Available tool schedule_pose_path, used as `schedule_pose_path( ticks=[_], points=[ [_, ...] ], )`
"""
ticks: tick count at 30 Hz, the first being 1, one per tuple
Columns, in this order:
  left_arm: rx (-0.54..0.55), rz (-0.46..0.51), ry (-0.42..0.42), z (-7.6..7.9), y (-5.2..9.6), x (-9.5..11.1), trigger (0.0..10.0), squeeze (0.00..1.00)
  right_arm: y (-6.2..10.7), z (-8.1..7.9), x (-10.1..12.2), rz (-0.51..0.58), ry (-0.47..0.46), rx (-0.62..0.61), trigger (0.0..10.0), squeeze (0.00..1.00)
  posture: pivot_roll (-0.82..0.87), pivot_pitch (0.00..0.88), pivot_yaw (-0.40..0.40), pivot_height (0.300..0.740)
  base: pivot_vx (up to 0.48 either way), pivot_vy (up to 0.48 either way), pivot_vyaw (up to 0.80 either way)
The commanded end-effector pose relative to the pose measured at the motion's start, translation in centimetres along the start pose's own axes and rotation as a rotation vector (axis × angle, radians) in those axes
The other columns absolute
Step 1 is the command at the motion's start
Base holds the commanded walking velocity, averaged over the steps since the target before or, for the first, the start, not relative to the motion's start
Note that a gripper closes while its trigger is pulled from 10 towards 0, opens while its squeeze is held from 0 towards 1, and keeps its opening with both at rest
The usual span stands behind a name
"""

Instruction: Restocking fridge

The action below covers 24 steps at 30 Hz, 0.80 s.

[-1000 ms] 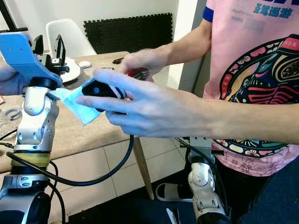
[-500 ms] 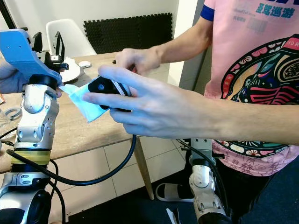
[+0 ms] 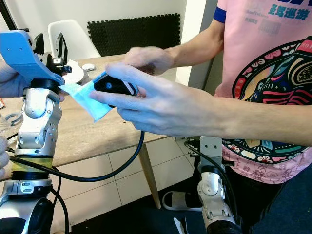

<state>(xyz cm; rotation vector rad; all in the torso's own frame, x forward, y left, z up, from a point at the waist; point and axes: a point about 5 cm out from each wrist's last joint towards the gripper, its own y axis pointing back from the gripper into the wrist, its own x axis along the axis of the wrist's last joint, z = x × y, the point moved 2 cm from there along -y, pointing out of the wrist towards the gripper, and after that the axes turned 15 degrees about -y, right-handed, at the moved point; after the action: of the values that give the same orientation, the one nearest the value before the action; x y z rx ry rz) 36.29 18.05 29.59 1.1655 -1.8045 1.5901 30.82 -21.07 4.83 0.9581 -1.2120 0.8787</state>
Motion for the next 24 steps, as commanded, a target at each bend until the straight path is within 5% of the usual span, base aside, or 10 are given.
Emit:
schedule_pose_path(
  ticks=[1,24],
  points=[
    [-0.014,-0.014,-0.022,0.16,0.09,-0.29,10.0,0.0,-0.18,0.41,-0.22,-0.007,-0.008,-0.017,10.0,0.0,-0.01,0.0,0.004,0.74,0.0,0.0,0.0],
    [-0.021,-0.007,-0.024,0.17,-0.01,-0.17,10.0,0.0,-0.21,0.29,-0.68,-0.018,-0.008,-0.017,10.0,0.0,-0.01,0.0,0.008,0.74,0.0,0.0,0.0]
  ],
)
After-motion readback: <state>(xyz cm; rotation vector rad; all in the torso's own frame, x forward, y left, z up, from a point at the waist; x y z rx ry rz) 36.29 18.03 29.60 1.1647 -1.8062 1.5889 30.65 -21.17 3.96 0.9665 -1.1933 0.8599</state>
